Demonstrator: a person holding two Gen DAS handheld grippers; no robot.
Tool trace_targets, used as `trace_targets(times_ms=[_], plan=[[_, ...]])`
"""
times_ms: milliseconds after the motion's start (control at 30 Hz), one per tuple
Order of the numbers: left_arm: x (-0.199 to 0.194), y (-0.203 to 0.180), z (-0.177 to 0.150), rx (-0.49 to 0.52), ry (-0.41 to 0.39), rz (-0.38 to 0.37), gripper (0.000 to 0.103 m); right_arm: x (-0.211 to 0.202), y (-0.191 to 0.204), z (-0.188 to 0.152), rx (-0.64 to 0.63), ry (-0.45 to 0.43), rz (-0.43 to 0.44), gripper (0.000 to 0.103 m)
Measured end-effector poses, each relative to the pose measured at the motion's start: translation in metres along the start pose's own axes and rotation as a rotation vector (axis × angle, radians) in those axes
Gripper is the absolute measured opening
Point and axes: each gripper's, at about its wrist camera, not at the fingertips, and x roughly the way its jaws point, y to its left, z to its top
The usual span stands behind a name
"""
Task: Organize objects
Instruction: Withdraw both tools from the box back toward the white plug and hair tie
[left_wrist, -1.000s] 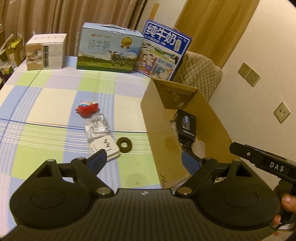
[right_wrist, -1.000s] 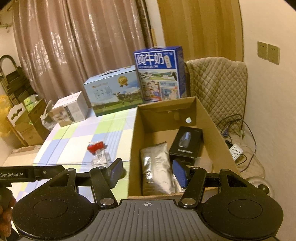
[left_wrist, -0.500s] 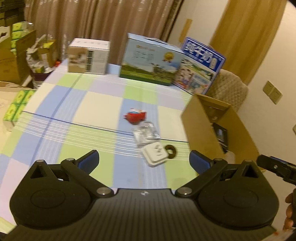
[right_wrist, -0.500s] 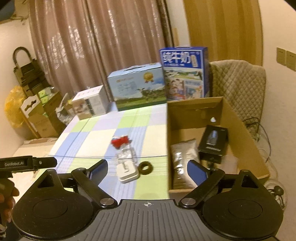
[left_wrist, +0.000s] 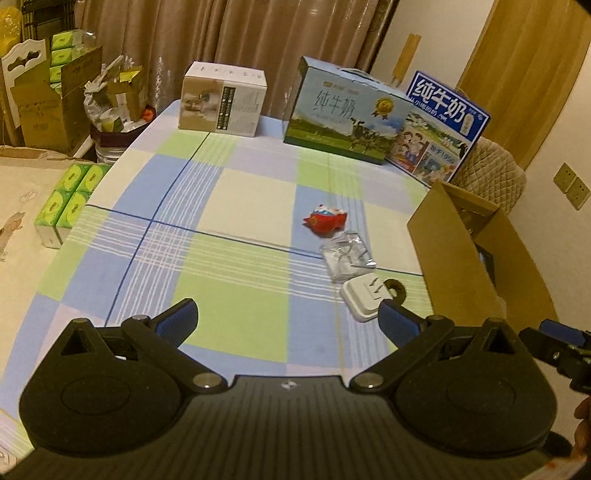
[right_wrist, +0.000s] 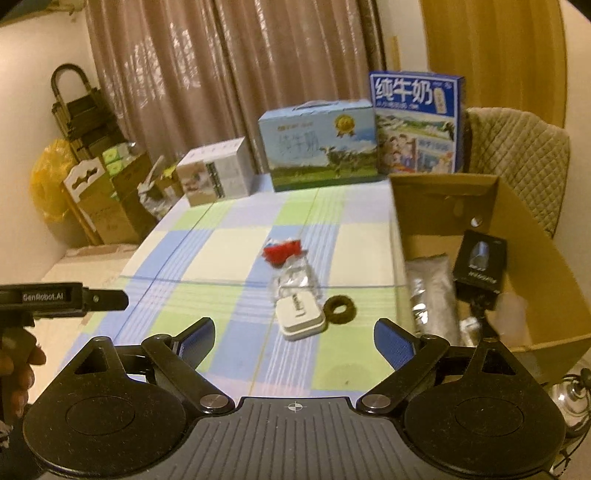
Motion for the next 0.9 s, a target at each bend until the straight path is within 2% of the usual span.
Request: trace_targets(times_ms=[267, 500, 733, 900], plan=[[0.026, 0.011, 0.000, 0.023, 0.032, 0.006, 0.102, 0.042, 0.008, -0.012, -0.028, 0.038, 0.011, 0.090], [0.064, 0.018, 0.006, 0.053, 0.063, 0.009, 0.102, 0.090, 0.006, -0.014, -0.057, 0.068, 0.011, 0.089], [0.108, 0.024, 0.012, 0.067, 0.088, -0.001, 0.102, 0.139, -0.003, -0.013, -0.079, 0.100, 0.007, 0.077], [0.141, 0.024, 0.011, 0.067, 0.090, -0.025, 0.102, 0.169, -0.012, -0.010, -0.100, 0.134, -0.003, 0.071]])
